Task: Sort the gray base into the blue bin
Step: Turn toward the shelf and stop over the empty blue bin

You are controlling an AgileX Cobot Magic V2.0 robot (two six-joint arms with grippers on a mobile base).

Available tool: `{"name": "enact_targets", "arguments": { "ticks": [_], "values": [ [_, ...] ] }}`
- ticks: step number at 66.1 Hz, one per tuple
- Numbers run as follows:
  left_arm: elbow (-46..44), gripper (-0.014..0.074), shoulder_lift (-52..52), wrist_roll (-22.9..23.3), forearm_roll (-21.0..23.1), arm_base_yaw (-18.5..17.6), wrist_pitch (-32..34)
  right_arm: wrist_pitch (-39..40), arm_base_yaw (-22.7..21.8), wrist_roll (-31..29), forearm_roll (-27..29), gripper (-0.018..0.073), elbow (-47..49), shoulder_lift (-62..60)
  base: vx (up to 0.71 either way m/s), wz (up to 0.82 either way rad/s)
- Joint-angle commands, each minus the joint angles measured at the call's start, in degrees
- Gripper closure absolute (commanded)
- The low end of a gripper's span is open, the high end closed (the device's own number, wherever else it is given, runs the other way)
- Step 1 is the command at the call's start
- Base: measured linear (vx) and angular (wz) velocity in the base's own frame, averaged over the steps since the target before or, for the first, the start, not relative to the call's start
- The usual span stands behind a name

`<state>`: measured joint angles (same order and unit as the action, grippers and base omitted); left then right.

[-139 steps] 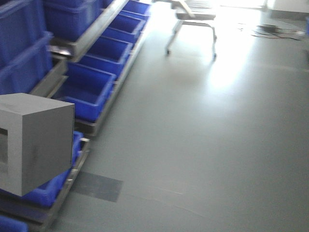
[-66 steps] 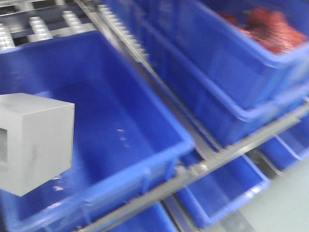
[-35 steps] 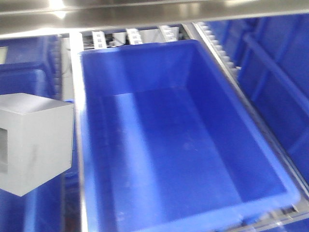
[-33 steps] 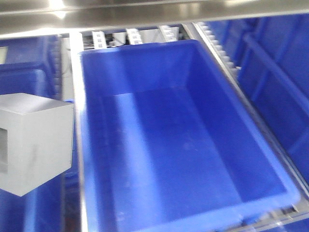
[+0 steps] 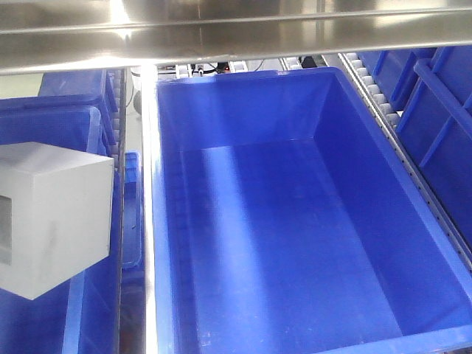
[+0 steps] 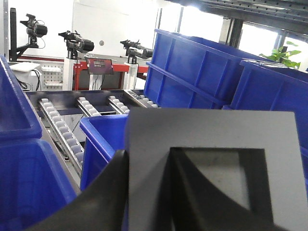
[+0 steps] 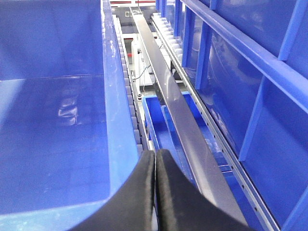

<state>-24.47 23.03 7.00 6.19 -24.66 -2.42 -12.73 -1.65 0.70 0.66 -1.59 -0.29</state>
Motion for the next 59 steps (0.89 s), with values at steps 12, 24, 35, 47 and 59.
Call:
{"name": "enact_targets", "arguments": {
  "ticks": [12, 24, 35, 47, 59],
  "values": [
    [-1.78, 0.0603, 0.10, 0.25, 0.31, -0.29, 6.35, 4.14, -0.15, -0.70, -0.26, 0.0564, -0.12, 1.03, 0.00, 0.02],
    [-1.78, 0.0603, 0.10, 0.25, 0.31, -0.29, 6.35, 4.14, -0.15, -0.70, -0.26, 0.0564, -0.12, 1.03, 0.00, 0.11],
    [-1.78, 0.0603, 0.10, 0.25, 0.31, -0.29, 6.35, 4.14, -0.15, -0.70, -0.26, 0.0564, -0.12, 1.03, -0.01, 0.21],
    [-1.78, 0.0603, 0.10, 0.25, 0.31, -0.29, 6.35, 4.14, -0.15, -0.70, -0.26, 0.0564, -0.12, 1.03, 0.00, 0.22],
    [-1.78, 0.0603, 0.10, 0.25, 0.31, -0.29, 6.35, 4.14, -0.15, -0.70, -0.26, 0.0564, -0.12, 1.03, 0.01, 0.15]
  ]
}}
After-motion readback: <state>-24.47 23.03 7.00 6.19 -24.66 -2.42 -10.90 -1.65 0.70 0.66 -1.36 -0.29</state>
